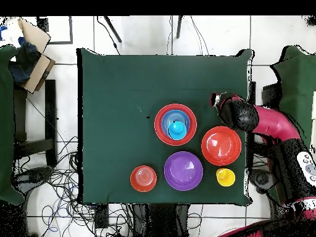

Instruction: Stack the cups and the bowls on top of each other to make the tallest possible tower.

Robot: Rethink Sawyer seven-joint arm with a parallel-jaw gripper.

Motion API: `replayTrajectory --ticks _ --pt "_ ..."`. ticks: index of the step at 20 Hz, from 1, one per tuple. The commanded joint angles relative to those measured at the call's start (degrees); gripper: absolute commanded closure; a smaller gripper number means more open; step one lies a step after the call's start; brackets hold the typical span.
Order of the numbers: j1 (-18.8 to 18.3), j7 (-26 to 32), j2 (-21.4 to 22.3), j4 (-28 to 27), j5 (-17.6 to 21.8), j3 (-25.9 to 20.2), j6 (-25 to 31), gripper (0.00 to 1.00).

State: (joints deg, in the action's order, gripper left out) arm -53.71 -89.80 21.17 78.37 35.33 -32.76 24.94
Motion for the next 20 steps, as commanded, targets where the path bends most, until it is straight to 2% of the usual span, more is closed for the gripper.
replayTrajectory --ticks 1,6,10,15,20 --pt "-0.42 5.24 3.0 7.7 4.49 -1.91 -3.81 0.0" --pt "-0.18 3.99 3.79 8.27 4.18 -1.93 -3.74 0.0" --pt "0.15 3.88 2.48 6.81 4.08 -1.81 -3.9 0.0" --pt "-0.89 4.13 1.99 6.52 1.82 -2.6 -1.52 0.0" --pt "-1.55 5.09 1.15 6.06 2.31 -2.83 -1.51 0.0"
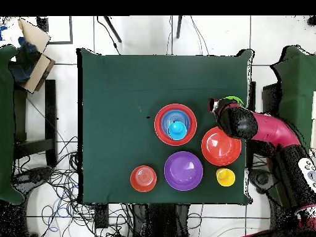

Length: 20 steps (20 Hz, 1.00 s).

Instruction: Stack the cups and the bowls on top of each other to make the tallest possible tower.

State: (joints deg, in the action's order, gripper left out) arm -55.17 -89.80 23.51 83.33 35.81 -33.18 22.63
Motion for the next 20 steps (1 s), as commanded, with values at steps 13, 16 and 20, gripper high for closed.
replayTrajectory --ticks 13,16,20 --pt "2.31 6.58 -11.78 -9.31 6.52 -0.34 -3.31 0.0" --pt "2.25 7.31 -13.27 -10.57 6.78 -0.61 -3.83 0.0" --pt "2.22 7.75 -14.3 -11.64 6.91 -0.82 -4.04 0.0"
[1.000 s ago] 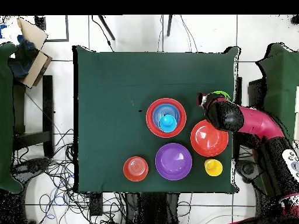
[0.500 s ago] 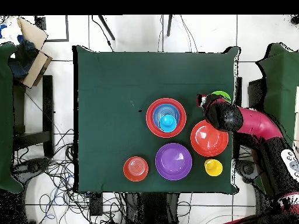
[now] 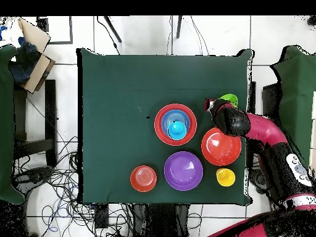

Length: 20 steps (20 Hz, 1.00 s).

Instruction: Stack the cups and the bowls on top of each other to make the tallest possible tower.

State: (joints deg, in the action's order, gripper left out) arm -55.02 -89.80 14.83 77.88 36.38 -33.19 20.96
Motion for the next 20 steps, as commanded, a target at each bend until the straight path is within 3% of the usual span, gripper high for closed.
replayTrajectory --ticks 1,10,20 --pt "2.03 7.74 -5.53 -6.11 6.38 -0.85 -2.27 0.0" --pt "1.32 7.58 -2.79 -3.78 5.23 -1.32 -0.44 0.0" --pt "0.72 5.6 9.36 4.81 0.18 -2.07 6.36 0.0"
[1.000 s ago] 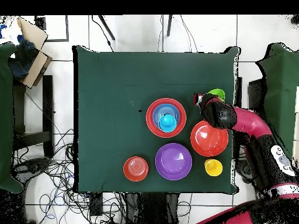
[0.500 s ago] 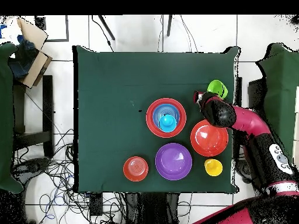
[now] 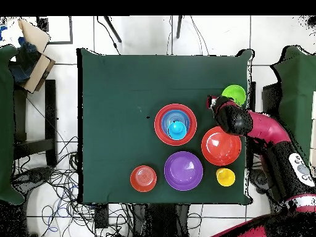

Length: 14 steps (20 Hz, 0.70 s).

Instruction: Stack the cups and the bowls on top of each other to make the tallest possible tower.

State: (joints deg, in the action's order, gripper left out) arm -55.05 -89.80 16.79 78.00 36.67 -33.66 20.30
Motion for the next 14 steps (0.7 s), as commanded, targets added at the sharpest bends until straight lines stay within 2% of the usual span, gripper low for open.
replayTrajectory --ticks 1,7,14 --pt "0.46 5.78 8.8 5.59 -0.95 -1.97 8.17 0.0" --pt "0.53 6.47 18.43 9.09 -6.85 -2.67 18.0 0.0" --pt "2.34 6.62 17.17 5.31 -7.19 -1.88 19.66 0.0"
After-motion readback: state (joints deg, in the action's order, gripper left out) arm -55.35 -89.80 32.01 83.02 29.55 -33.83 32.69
